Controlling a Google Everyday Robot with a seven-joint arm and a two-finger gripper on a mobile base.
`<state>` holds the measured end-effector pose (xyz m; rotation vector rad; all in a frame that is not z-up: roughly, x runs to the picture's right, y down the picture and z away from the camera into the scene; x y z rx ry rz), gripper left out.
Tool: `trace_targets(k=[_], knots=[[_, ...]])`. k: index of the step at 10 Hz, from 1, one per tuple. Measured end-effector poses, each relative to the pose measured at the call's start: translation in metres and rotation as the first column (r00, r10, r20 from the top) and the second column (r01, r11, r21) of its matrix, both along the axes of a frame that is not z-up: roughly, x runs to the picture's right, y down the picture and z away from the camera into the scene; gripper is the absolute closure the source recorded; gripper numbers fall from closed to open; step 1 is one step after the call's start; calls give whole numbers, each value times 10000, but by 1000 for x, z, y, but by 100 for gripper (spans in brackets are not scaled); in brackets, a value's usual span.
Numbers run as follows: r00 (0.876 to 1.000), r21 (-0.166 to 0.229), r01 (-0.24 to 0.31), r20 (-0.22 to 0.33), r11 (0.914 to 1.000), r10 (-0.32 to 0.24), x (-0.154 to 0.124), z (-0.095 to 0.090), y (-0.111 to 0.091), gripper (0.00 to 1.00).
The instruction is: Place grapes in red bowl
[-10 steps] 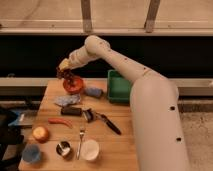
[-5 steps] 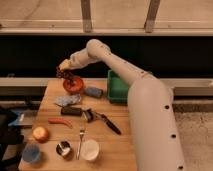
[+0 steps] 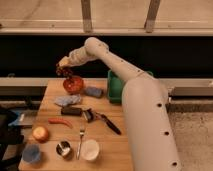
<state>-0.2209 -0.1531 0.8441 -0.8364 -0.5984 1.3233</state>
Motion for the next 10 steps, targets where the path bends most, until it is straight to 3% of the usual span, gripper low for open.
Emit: trace_targets(k=[3,5,7,10], knots=[[10000,0,-4,5,10000,4,0,0,0,80],[10000,-3,-3,1,10000,3,0,0,0,95],[10000,-2,1,0,10000,-1,0,0,0,99],[10000,-3,-1,2,10000,1,0,0,0,73]])
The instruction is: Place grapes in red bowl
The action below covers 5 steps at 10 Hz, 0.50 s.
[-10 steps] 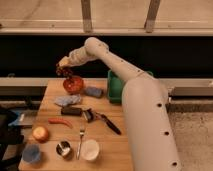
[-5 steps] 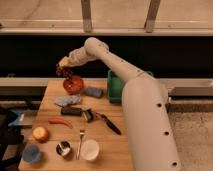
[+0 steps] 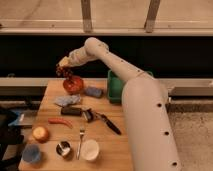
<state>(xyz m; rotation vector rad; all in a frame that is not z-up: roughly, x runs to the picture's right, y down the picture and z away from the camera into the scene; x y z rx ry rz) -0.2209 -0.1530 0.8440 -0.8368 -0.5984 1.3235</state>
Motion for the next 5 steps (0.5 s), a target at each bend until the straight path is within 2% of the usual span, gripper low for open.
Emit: trace_targets(k=[4,5], knots=[[10000,-2,1,-1,10000,-1,0,0,0,31],[10000,-2,1,-1,10000,-1,0,0,0,24]])
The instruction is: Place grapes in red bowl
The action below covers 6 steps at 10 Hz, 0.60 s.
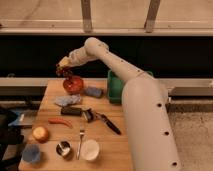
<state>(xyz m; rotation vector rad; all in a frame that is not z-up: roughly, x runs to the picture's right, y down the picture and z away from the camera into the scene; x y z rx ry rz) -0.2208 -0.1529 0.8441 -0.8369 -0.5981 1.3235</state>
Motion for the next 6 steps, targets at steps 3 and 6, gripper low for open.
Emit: trace_targets(k=[3,6], knots=[[10000,3,-3,1,10000,3,0,0,0,20],[10000,3,-3,1,10000,3,0,0,0,20]])
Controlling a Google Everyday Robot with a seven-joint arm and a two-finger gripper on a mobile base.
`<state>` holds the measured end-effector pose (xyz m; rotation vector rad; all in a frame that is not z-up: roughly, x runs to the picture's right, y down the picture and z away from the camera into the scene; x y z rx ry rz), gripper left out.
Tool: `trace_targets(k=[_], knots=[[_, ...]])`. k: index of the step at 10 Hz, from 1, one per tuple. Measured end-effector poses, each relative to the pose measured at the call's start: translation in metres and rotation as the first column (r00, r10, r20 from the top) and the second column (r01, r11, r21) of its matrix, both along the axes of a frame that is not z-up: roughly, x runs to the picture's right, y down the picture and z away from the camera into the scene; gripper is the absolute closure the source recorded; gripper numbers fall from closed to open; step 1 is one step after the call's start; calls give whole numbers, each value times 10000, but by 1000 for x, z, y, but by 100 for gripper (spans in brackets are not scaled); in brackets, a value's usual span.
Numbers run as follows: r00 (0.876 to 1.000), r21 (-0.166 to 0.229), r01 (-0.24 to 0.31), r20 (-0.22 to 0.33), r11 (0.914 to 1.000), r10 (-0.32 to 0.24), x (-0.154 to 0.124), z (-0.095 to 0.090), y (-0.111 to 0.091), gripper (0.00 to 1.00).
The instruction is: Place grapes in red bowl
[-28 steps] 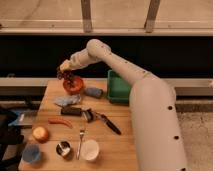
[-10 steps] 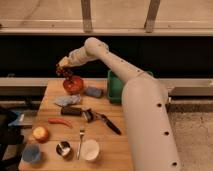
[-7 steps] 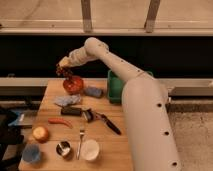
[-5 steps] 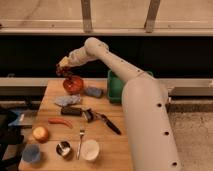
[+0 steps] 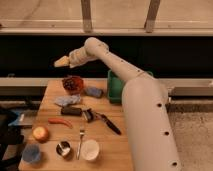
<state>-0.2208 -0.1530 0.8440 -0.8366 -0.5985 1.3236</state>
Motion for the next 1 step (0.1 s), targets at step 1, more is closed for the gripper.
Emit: trace_targets(k=[1], knots=[[10000,0,-1,0,10000,1,0,0,0,20]])
